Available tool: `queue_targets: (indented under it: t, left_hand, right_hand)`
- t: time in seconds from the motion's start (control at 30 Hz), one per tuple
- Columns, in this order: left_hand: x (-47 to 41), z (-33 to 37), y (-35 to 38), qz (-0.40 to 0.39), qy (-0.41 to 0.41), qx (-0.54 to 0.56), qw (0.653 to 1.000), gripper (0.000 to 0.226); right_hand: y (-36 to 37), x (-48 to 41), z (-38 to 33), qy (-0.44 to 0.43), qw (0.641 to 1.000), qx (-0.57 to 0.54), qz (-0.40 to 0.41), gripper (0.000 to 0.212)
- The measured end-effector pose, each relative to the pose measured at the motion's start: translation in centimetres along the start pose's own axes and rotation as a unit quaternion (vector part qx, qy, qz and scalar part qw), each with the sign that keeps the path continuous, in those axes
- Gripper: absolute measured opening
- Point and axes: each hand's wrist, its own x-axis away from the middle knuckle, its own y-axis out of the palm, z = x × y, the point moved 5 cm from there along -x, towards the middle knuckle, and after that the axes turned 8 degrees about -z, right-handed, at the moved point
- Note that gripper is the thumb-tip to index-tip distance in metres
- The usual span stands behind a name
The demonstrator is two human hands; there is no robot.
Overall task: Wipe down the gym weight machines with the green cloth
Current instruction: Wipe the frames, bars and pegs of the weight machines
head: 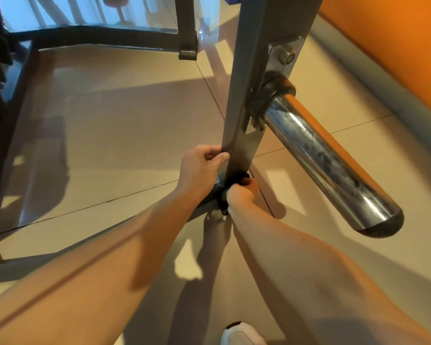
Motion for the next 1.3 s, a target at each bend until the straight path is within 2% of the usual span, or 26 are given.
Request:
queue_targets:
  t: [0.07, 0.17, 0.27, 0.37, 0.6, 0.67, 0.77, 0.93, 0.97, 1.03, 1.1, 1.17, 1.23, 1.3]
  left_hand:
    - [0.5, 1.0, -0.4, -0.029, -0.008, -0.013, 0.999, 0.035]
    - [2.1, 2.4, -1.6, -0.046, -0.047, -0.028, 0.997, 0.037]
    - [4.0, 4.8, -4.1, -0.029, -0.064, -0.048, 0.996, 0.035]
    - [7.3, 8.4, -6.9, -0.036, -0.073, -0.009, 0.997, 0.027]
    - [13.6, 16.2, -9.9, -0.123, -0.063, 0.096, 0.986, 0.027]
    - [14.7, 18.5, -10.6, -0.117, -0.054, 0.109, 0.986, 0.029]
    - [16.3, 22.2, -11.2, -0.097, -0.037, 0.094, 0.990, 0.023]
    - [17.3, 27.4, -11.2, -0.046, 0.010, 0.093, 0.995, 0.013]
    - [17.4, 28.3, -11.1, -0.040, 0.018, 0.094, 0.995, 0.014]
    - [17.1, 29.9, -10.9, -0.035, 0.033, 0.079, 0.996, 0.013]
    - [16.6, 31.2, -10.8, -0.034, 0.049, 0.056, 0.997, 0.017]
    - [16.1, 32.7, -10.9, -0.040, 0.072, 0.031, 0.996, 0.019]
    - [15.6, 34.5, -11.1, -0.054, 0.105, -0.008, 0.993, 0.021]
    - [14.8, 36.5, -11.5, -0.064, 0.142, -0.056, 0.986, 0.025]
  right_hand:
    - [0.1, 1.8, -1.3, -0.012, 0.995, -0.097, 0.028, 0.031]
    - [0.2, 5.8, -3.4, 0.011, 0.965, -0.257, 0.048, 0.022]
    - [0.4, 9.8, -5.6, -0.059, 0.976, -0.206, -0.033, 0.020]
    - [-0.5, 16.0, -7.3, -0.083, 0.972, -0.171, -0.137, 0.021]
    - [-4.2, 26.0, -15.6, -0.164, 0.955, -0.089, -0.230, 0.017]
    - [-5.6, 28.2, -17.7, -0.201, 0.950, -0.052, -0.232, 0.017]
    - [-8.2, 30.3, -20.0, -0.234, 0.953, 0.011, -0.190, 0.015]
    - [-12.4, 32.6, -22.7, -0.256, 0.962, 0.000, -0.095, 0.012]
    - [-12.8, 33.3, -23.0, -0.241, 0.965, -0.009, -0.101, 0.010]
    - [-12.8, 35.3, -23.6, -0.191, 0.967, -0.023, -0.164, 0.005]
    - [-12.6, 36.7, -24.5, -0.151, 0.957, -0.070, -0.238, 0.020]
    - [-12.3, 37.7, -26.0, -0.132, 0.937, -0.153, -0.284, 0.026]
    - [-12.2, 37.9, -28.0, -0.144, 0.931, -0.199, -0.271, 0.017]
    - [-12.3, 37.6, -30.3, -0.175, 0.941, -0.195, -0.215, 0.005]
